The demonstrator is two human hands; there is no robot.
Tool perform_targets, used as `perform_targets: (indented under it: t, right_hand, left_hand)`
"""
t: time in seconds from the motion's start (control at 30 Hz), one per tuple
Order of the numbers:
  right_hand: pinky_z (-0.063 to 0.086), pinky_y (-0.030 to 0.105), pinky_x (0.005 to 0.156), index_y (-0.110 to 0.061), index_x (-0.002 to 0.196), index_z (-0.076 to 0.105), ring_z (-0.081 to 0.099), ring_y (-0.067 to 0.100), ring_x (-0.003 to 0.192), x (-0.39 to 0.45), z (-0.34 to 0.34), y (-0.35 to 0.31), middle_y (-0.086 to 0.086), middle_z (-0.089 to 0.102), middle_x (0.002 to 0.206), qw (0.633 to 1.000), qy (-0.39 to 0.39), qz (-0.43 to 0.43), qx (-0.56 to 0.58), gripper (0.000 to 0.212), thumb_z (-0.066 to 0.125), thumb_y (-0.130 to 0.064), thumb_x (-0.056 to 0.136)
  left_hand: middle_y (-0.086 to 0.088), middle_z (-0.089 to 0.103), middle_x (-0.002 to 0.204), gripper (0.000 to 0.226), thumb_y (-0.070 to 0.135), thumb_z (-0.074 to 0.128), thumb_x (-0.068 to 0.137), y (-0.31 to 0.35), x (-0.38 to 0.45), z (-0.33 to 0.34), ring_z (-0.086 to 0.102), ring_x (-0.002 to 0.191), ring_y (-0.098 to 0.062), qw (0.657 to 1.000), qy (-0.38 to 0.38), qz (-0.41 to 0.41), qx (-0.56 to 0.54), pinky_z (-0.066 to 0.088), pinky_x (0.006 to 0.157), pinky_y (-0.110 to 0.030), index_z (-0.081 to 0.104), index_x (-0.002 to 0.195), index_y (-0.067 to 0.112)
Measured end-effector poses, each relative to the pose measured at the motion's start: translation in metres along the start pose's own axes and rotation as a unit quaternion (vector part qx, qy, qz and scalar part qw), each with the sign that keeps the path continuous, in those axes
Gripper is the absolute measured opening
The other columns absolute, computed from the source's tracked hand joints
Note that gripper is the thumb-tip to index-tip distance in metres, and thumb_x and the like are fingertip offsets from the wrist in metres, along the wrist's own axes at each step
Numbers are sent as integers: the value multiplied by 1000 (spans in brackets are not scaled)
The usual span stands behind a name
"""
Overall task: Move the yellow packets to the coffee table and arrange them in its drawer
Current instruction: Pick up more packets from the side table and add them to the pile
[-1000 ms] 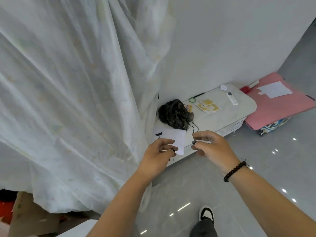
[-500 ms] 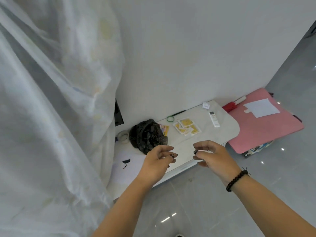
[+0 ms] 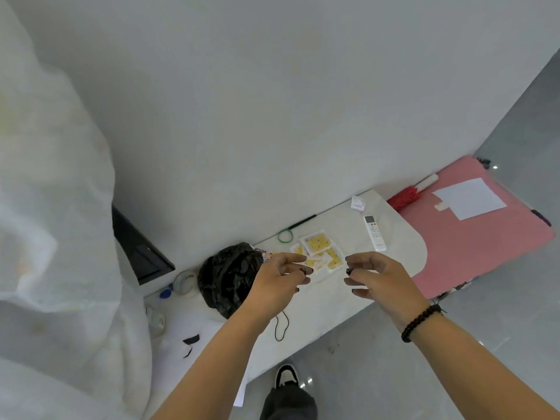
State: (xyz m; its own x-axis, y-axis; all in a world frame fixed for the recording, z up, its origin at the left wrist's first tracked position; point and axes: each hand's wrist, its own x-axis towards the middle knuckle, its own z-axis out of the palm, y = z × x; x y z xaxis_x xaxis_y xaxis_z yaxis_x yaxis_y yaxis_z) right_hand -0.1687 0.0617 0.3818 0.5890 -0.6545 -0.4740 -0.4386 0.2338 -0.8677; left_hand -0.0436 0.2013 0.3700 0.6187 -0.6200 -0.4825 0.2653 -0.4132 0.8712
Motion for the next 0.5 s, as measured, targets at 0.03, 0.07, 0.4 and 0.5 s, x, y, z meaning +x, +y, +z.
perform_targets:
  t: [0.03,0.07,0.4,0.5]
  right_hand:
    - [52,27,69,-7,104,65,67,25,89,14,-1,-4,9,64,106,1000,-2,4,1,19,58,1,88]
    - [52,27,69,-8,103,65,67,25,88,28,-2,-9,8,64,105,1000,-2,4,3,19,58,1,88]
    - [50,27,68,-9,99,65,66,25,86,138,-43,-44,6,63,100,999,-26,33,22,19,57,3,87]
    - [50,27,66,-9,97,65,66,25,86,170,-64,-51,5,63,99,998,-47,38,13,18,57,4,87]
  left_hand:
    - [2,73,98,26,2,51,91,5,14,2,70,88,-11,1000,-3,-4,3,49,77,-26,61,111,17]
    - [1,73,99,26,2,51,92,12,28,4,70,87,-9,1000,-7,-3,10,49,77,-26,61,111,17]
    - [-2,73,102,26,2,51,91,68,130,26,69,84,-8,999,20,-13,38,49,70,-16,61,111,16]
    - [0,73,101,26,4,51,91,72,152,45,70,85,-8,997,57,-35,25,47,66,-15,61,109,19]
